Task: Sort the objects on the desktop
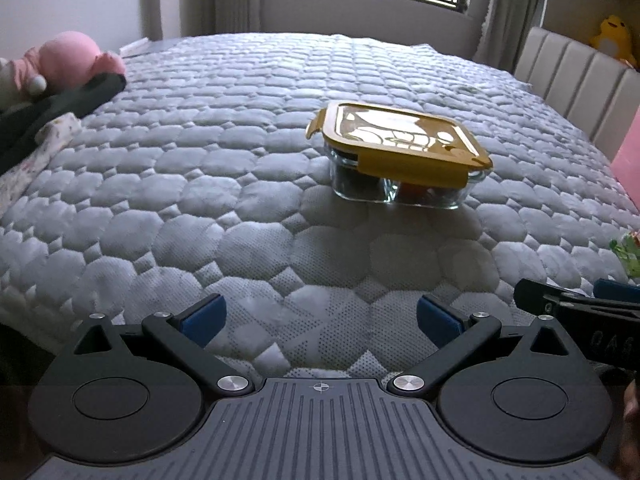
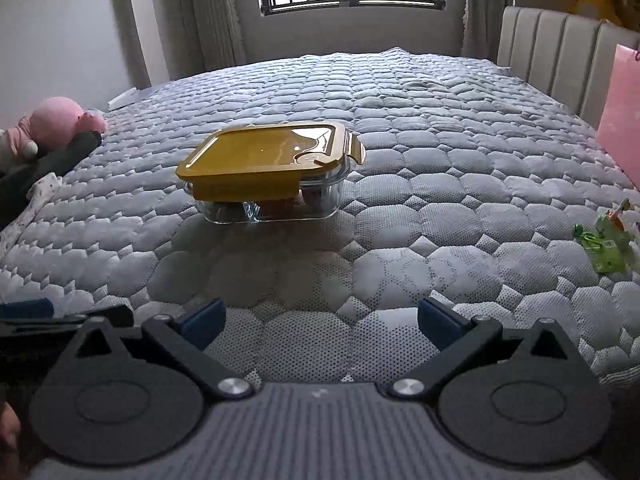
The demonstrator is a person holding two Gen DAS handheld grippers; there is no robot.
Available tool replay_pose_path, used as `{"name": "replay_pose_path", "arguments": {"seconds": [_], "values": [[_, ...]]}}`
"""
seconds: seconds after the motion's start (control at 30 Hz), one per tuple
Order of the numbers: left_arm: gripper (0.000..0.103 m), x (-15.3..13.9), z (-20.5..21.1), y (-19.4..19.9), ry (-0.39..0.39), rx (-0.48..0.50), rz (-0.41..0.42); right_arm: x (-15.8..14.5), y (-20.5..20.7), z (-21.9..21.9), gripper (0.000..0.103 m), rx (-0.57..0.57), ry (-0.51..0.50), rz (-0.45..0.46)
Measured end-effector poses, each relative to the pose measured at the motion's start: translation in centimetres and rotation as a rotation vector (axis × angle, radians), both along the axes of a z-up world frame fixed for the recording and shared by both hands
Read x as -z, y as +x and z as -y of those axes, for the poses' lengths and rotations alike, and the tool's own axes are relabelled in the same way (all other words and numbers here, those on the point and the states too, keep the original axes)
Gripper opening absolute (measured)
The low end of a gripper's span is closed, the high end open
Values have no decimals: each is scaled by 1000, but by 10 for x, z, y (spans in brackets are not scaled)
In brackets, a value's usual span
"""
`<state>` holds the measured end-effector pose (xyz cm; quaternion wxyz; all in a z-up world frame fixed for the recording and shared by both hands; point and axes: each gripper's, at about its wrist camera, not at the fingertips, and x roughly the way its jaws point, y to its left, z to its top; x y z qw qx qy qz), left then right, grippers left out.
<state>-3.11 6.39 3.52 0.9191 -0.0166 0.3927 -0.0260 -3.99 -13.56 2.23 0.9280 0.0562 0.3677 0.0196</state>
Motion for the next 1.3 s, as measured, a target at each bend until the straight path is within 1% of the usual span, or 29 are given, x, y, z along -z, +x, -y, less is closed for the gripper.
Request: {"name": "replay_pose_path", "arguments": {"seconds": [0.23, 0.4, 0.57, 0.63, 0.8, 0.93, 1.17, 1.3], "values": [[103, 7, 2, 6, 9, -4, -22, 5, 3, 3, 103, 3, 8, -10], [103, 11, 3, 11, -2, -9, -26, 6, 6, 4, 103, 14, 15, -7], [103, 18, 5, 19, -11, -19, -62, 9, 12, 6, 103, 29, 1, -6], [103, 20, 5, 21, -13, -26, -69, 11, 14, 9, 103, 29, 12, -16], [103, 20, 6, 24, -8, -38, -69, 11, 19, 9, 103, 24, 3, -12], [103, 21, 9, 25, 12, -37, -67, 10, 22, 9, 103, 20, 4, -8], [103, 16, 11, 23, 50, -56, 1, 12, 25, 10, 103, 18, 10, -15], [103, 16, 11, 26, 40, -42, -10, 14, 27, 10, 103, 17, 17, -24]]}}
